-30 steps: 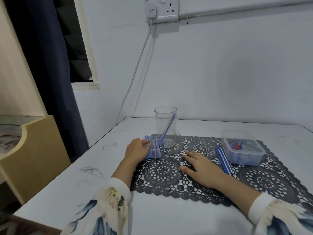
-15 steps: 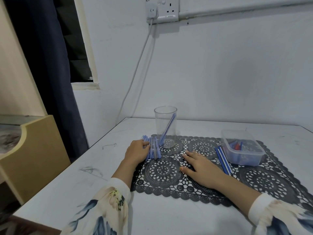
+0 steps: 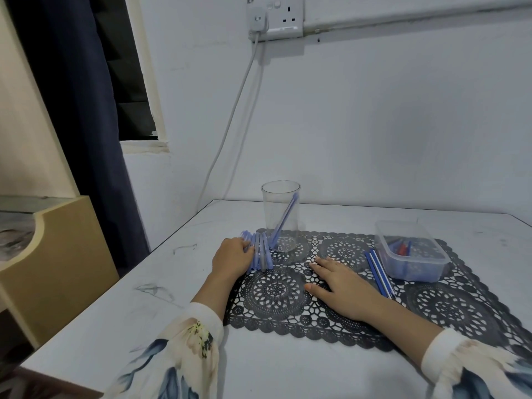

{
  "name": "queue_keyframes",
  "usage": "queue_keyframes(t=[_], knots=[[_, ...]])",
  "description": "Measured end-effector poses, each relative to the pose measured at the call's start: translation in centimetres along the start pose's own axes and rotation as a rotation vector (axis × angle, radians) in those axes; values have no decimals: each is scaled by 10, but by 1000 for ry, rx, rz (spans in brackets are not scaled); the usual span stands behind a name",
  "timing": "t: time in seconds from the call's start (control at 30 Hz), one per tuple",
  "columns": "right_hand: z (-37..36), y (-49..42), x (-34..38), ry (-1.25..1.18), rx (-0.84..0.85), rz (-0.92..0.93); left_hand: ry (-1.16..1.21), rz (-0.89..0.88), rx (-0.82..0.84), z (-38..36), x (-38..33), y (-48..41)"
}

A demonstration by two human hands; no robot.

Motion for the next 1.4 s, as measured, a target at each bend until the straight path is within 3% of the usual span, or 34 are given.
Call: queue_keyframes(t=[0.57, 0.73, 0.97, 1.03, 1.17, 1.4], knots=[[4, 4, 2, -8, 1, -7, -28, -23, -161, 6, -6, 9], [5, 5, 2, -13, -2, -7, 38, -176, -248, 15, -24, 16], [6, 6, 3, -19, -2, -11, 316, -400, -370, 46, -94, 8], [5, 5, 3, -20, -2, -5, 306, -417, -321, 57, -120, -7], [3, 4, 1, -21, 1, 1, 77, -310, -52, 61, -160, -46], [2, 3, 0, -6, 3, 9, -282, -137, 348, 39, -172, -80]])
Point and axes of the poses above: each hand's wrist, its own y-axis away from the middle knuckle, its own z-axis out of the back of the hand, x = y × z, the point moved 2 cm from there along -y, towards the middle knuckle, and after that the axes turned 13 degrees about y, right-handed, at the moved point
